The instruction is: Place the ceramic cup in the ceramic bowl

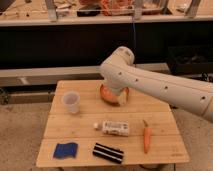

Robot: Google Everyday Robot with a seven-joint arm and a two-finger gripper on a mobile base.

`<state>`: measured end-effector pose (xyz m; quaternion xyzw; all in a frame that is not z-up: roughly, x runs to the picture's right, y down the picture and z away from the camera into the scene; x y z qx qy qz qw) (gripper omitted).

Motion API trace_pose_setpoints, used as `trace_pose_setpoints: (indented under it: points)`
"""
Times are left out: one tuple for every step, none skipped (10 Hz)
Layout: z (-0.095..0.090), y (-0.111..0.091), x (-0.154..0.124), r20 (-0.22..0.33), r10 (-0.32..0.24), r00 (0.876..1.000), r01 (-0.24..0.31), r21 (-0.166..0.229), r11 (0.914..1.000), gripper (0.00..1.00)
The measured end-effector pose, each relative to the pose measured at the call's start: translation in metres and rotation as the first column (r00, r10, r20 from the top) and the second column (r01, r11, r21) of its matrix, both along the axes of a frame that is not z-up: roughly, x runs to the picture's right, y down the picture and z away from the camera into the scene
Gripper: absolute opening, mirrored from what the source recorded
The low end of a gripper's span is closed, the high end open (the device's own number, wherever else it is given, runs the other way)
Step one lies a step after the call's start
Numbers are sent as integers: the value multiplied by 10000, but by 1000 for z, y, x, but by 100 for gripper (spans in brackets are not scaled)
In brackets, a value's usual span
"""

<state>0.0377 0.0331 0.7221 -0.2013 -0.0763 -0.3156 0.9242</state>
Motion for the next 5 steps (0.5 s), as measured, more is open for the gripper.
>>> trace_pose_setpoints:
  points:
    - [2,-1,-12,216,-218,9995,217,54,9997,80]
    - [5,-2,-21,406,-404,9984,400,94,9992,80]
    - [6,-2,-26,522,-520,9973,514,117,9986,80]
    - [8,-3,-31,732,-713,9948,703,162,9974,80]
    - [11,-3,-35,886,-834,9926,821,187,9965,80]
